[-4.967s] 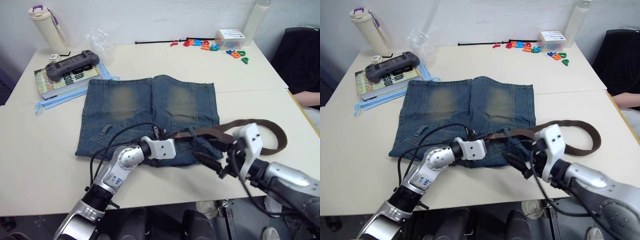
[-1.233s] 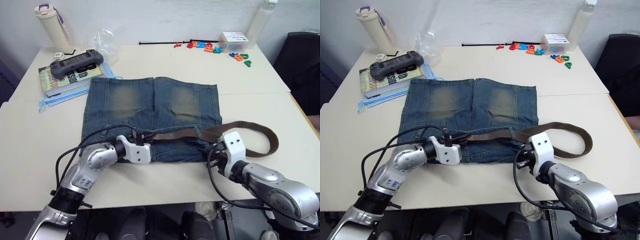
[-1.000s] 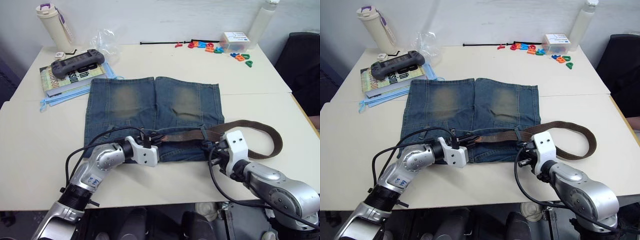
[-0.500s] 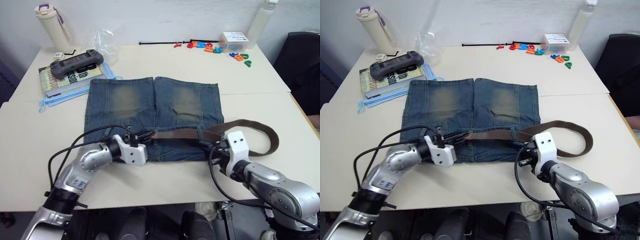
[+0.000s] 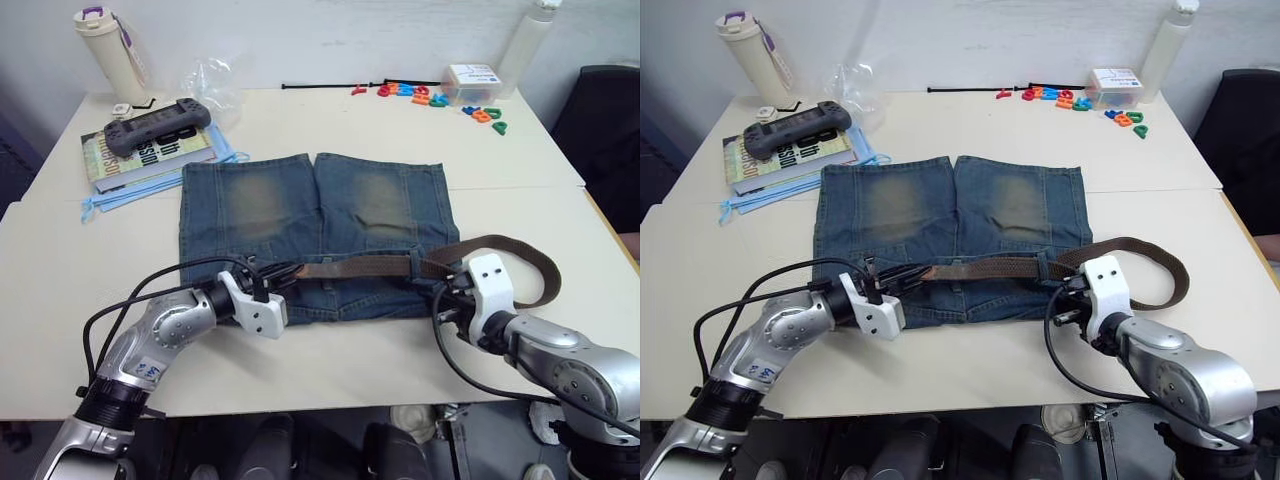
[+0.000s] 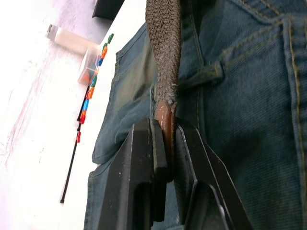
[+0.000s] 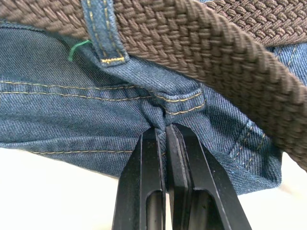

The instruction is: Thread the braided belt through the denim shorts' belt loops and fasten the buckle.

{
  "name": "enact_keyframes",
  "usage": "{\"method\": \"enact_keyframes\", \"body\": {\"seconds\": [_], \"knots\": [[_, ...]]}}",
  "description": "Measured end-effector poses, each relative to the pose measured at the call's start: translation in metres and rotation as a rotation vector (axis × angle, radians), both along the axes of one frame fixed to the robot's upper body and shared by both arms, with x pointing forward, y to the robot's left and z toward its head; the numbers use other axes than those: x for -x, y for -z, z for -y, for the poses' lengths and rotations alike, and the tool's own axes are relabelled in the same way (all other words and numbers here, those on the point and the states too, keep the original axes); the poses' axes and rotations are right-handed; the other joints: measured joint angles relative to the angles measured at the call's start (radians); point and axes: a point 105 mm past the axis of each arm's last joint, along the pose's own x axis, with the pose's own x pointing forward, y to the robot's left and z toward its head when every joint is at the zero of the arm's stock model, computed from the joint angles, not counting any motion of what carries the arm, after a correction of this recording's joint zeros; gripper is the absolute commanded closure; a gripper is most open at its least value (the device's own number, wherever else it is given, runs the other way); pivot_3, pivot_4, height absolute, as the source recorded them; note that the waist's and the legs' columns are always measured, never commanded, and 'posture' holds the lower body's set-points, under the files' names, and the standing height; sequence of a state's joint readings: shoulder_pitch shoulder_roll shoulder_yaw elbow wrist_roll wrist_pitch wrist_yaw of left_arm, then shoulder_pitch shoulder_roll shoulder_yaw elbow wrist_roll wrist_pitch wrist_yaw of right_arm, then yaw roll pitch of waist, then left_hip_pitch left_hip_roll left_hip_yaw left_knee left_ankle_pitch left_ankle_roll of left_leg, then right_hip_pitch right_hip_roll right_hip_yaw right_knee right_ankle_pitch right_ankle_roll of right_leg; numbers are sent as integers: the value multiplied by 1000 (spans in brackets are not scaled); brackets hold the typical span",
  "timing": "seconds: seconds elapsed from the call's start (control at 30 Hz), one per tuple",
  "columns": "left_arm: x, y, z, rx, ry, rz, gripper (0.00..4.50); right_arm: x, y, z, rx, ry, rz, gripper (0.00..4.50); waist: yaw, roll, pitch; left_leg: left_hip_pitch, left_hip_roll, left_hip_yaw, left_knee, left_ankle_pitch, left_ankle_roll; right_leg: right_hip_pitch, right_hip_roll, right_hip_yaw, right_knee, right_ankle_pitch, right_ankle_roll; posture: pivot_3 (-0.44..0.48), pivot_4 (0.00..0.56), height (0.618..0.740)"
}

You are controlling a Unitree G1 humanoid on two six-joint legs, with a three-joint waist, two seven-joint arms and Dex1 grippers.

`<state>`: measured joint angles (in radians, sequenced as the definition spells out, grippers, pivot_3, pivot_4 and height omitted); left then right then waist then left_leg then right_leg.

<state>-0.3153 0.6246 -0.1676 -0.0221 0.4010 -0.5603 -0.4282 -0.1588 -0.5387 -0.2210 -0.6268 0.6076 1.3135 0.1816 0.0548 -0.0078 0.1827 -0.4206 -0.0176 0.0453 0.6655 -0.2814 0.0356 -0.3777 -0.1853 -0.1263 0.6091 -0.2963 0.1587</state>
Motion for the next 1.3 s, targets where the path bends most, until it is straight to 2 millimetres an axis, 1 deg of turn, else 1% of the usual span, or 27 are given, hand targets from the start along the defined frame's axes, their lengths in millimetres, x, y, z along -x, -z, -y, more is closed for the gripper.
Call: {"method": "enact_keyframes", "body": {"seconds": [0.07,0.2,0.3,0.37,0.4,0.43,0.5,0.53,0.63,0.67,0.7,0.8,0.87,1.0,1.1,1.17,1.2,1.3], "knots": [[-1,-2,3,12,1,3,4179,0,-3,1,-28,9,4,4481,-1,0,0,0,0,0,0,0,0,0,0,0,0,0,0,0,150,703],[-3,-2,11,32,8,-6,4179,-2,-17,2,-124,35,40,4481,-6,0,0,0,0,0,0,0,0,0,0,0,0,0,0,0,150,703],[-3,0,15,48,8,-18,4179,0,-27,9,-144,58,70,3312,-6,0,0,0,0,0,0,0,0,0,0,0,0,0,0,0,150,703],[-3,1,18,53,11,-27,4179,1,-34,18,-133,86,89,2429,-5,0,0,0,0,0,0,0,0,0,0,0,0,0,0,0,150,703],[-3,2,20,58,15,-32,4179,2,-37,24,-121,102,99,1871,-5,0,0,0,0,0,0,0,0,0,0,0,0,0,0,0,150,703],[-3,2,22,61,16,-34,4179,3,-39,26,-112,105,100,1442,-6,0,0,0,0,0,0,0,0,0,0,0,0,0,0,0,150,703],[-3,1,24,67,21,-36,4179,4,-41,28,-112,106,103,670,-7,0,0,0,1,0,0,0,0,0,1,0,0,0,0,0,150,703],[-3,1,26,74,25,-37,4179,6,-43,27,-118,97,106,411,-8,1,0,0,1,0,0,0,0,-1,1,0,0,0,0,0,150,703],[-3,3,30,75,27,-44,4179,12,-73,13,-254,-13,185,411,-19,1,1,0,1,0,0,0,0,-1,1,0,1,0,0,0,150,703],[-3,3,32,74,31,-44,4179,15,-83,3,-315,-68,223,411,-21,1,1,0,2,0,-1,0,0,-1,1,0,1,0,0,0,150,703],[-3,3,34,74,34,-44,4179,18,-85,-7,-363,-110,229,411,-25,1,1,0,2,-1,-1,0,-1,0,1,-1,1,0,0,0,150,703],[-4,2,34,73,32,-44,4179,25,-74,-38,-556,-179,190,411,-30,2,1,0,2,-1,-1,0,-1,-1,1,-1,1,0,0,0,150,703],[-4,2,36,72,35,-40,4179,31,-62,-56,-664,-184,136,411,-31,2,1,0,1,0,-2,0,-1,-1,1,-1,2,0,0,0,150,703],[-5,2,35,69,25,-44,4179,38,-57,-80,-866,-98,25,411,-35,3,1,0,0,2,-1,0,0,-1,-1,0,1,0,0,0,150,703],[-5,2,35,68,24,-43,4179,35,-62,-87,-948,-43,-21,411,-37,3,1,1,1,2,-1,0,0,-2,0,0,3,0,0,0,150,703],[-6,2,34,68,22,-43,4179,29,-63,-91,-1005,-2,-47,411,-41,3,1,1,2,3,-1,0,0,-3,1,1,4,0,0,0,150,703],[-5,2,34,69,22,-42,4179,23,-61,-97,-1053,27,-80,411,-44,4,1,0,2,4,-1,1,0,-5,1,3,5,0,0,0,150,703],[-6,2,33,68,15,-43,4179,15,-62,-104,-1097,49,-108,411,-50,4,1,-1,2,8,-1,0,0,-9,0,5,7,0,0,0,150,703]]}}
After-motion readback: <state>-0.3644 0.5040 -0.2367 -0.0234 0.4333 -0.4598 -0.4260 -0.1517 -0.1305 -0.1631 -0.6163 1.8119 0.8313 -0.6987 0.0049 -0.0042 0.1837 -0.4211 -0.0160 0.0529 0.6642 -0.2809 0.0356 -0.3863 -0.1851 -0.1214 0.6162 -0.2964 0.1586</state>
